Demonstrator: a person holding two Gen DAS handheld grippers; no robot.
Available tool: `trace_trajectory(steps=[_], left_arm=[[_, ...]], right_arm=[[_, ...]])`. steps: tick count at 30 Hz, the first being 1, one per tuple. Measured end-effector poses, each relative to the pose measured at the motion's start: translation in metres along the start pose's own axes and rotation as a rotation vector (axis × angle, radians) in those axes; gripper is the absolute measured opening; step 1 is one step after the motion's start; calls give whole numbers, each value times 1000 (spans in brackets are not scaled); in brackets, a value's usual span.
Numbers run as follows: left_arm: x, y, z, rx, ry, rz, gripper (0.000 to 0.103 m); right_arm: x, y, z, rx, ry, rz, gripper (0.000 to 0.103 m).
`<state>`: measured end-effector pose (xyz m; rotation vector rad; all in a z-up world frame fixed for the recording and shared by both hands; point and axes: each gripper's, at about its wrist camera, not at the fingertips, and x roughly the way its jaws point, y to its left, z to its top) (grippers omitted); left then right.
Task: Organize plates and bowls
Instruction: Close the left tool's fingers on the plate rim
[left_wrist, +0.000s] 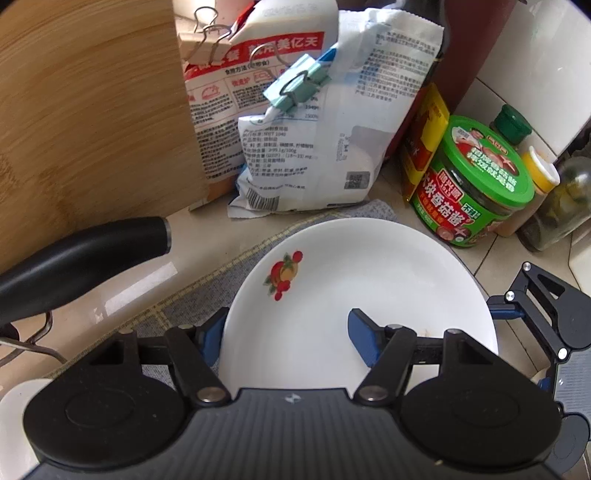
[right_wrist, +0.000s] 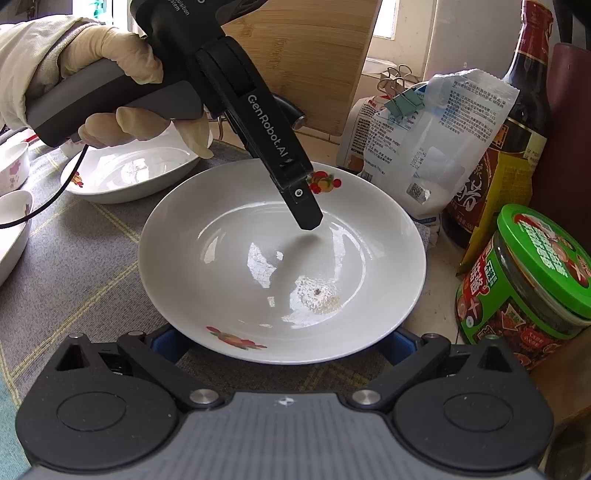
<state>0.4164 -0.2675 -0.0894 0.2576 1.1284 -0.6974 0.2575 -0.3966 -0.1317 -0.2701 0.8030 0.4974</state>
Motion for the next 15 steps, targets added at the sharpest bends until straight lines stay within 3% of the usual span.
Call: trace_trajectory(steps=[15], left_arm=[[2, -10, -3, 29, -11, 16, 67]], right_arm=[[-2, 1, 1, -12, 6, -14, 103]])
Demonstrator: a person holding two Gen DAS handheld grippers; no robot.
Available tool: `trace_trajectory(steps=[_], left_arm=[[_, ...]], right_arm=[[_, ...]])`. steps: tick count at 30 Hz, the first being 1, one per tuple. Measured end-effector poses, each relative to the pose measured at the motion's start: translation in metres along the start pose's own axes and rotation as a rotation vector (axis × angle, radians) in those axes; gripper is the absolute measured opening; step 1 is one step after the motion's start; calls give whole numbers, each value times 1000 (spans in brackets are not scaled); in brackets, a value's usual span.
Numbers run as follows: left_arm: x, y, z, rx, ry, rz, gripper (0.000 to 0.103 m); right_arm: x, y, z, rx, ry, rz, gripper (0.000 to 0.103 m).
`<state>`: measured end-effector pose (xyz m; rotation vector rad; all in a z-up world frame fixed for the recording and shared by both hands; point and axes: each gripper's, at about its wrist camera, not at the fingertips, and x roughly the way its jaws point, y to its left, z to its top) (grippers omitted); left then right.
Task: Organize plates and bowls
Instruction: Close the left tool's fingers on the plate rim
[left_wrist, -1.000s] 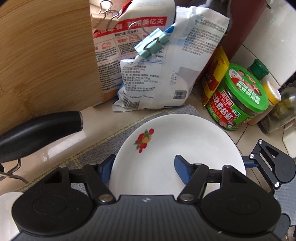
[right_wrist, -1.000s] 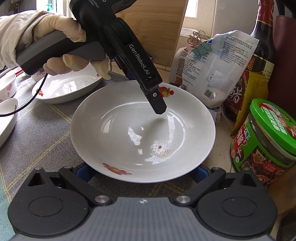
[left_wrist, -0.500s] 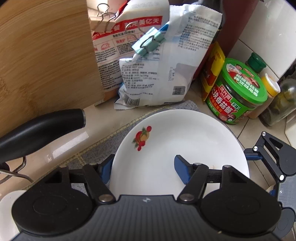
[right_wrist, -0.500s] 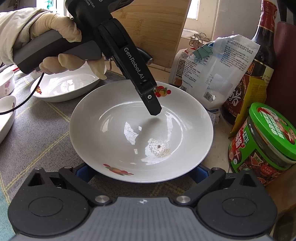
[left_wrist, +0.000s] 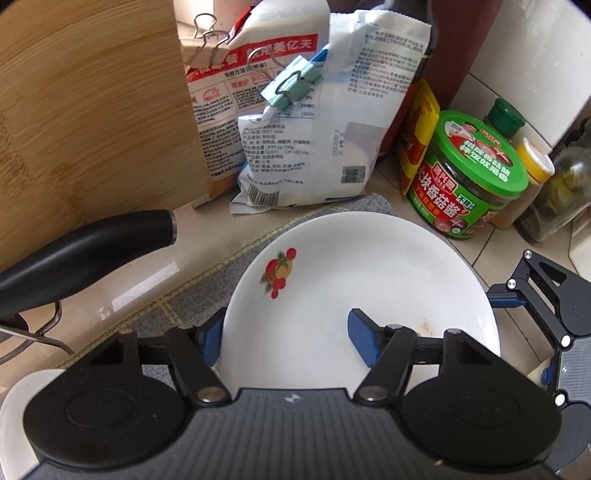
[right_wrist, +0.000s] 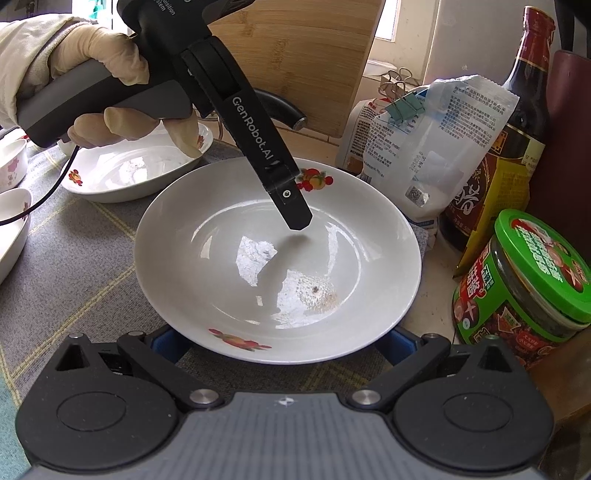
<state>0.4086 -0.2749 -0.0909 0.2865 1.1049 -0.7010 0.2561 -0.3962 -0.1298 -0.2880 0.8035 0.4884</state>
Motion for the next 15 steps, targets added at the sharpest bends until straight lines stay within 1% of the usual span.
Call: trace_trajectory(steps=[15], left_arm=[[1, -13, -7, 21, -4, -7, 67]], right_arm=[[-8, 5, 1, -7, -6, -17, 103]])
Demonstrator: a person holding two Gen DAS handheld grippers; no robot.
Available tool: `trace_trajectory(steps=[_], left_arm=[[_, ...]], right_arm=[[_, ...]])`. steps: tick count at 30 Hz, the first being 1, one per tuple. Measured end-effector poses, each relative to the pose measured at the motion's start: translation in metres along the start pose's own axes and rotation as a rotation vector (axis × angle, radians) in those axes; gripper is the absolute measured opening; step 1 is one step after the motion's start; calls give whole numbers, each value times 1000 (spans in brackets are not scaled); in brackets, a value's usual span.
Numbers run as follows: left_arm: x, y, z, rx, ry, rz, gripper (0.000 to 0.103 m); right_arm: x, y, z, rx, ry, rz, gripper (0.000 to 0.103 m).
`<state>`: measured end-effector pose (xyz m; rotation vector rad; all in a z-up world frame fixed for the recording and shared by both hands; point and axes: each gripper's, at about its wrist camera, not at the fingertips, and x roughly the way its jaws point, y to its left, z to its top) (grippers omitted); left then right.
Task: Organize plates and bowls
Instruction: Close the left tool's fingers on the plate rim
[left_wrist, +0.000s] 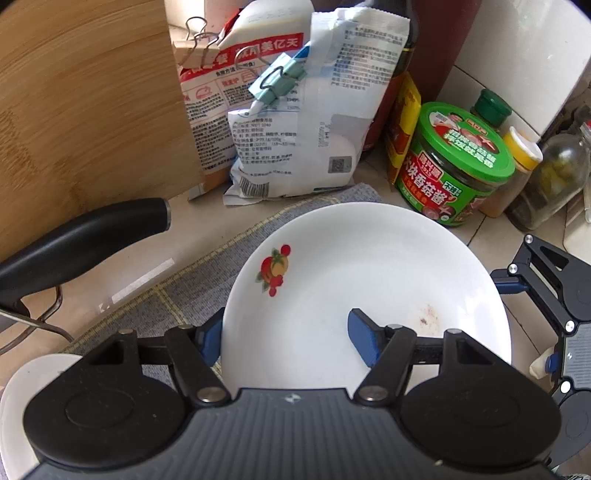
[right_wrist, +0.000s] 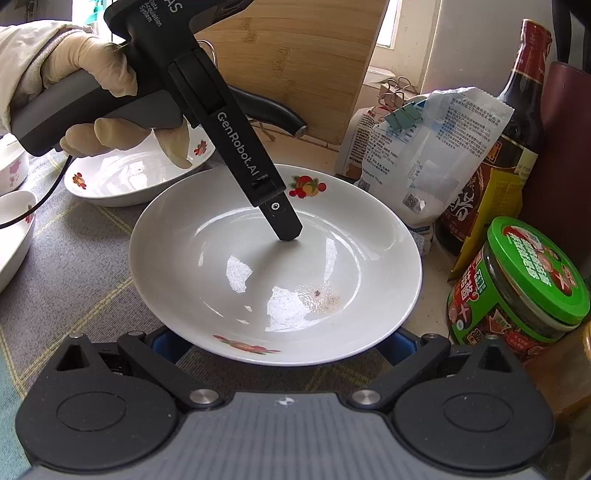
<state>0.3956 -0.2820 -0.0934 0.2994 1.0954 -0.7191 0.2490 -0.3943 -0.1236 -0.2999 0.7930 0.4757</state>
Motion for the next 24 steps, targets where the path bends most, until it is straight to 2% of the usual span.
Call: trace_trajectory(steps=[13, 24], left_arm=[[-13, -1, -13, 43, -16, 18, 67], [-3, 0, -18, 58, 11, 16, 67]], right_arm=[[-5, 6, 1, -13, -5, -15, 103], [2, 5, -6, 9, 11, 7, 103]])
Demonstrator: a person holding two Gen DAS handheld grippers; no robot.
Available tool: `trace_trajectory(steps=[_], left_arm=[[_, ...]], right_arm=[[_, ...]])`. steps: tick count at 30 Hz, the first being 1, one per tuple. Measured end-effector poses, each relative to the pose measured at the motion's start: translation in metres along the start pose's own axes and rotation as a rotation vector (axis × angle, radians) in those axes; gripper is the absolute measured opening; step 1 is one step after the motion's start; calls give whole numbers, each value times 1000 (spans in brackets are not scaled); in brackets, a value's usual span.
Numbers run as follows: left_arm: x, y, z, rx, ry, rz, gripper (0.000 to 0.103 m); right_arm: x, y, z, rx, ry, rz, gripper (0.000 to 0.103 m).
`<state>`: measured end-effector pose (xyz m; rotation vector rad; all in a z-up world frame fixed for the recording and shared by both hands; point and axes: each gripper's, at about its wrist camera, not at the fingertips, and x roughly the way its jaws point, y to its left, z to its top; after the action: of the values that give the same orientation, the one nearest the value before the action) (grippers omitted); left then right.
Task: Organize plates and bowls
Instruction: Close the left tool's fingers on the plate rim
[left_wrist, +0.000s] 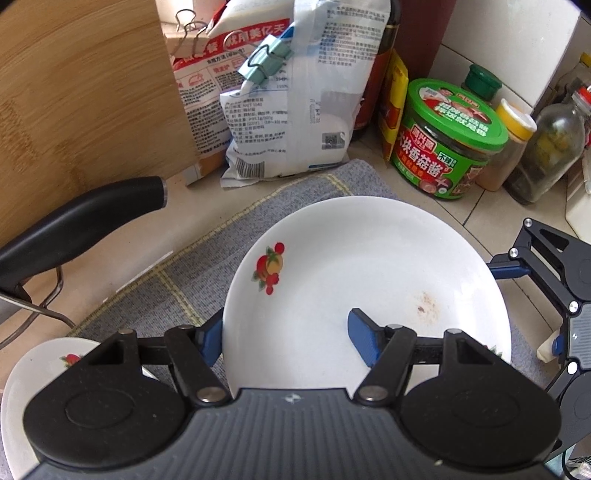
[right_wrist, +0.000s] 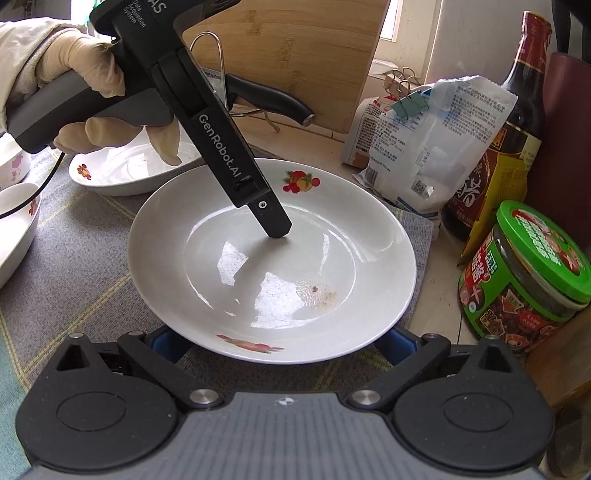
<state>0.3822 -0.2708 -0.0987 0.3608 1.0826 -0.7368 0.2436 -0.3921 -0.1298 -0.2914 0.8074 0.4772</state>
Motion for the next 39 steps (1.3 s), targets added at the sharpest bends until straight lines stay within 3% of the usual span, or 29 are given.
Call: trace_trajectory(steps=[14, 39], left_arm=[[3, 13, 11, -19, -24, -53, 68], [-35, 2, -11, 8, -72, -28, 64]], right_arm=[[2, -6, -2, -7, -21, 55, 103], [-22, 14, 3, -39, -41, 11, 103]])
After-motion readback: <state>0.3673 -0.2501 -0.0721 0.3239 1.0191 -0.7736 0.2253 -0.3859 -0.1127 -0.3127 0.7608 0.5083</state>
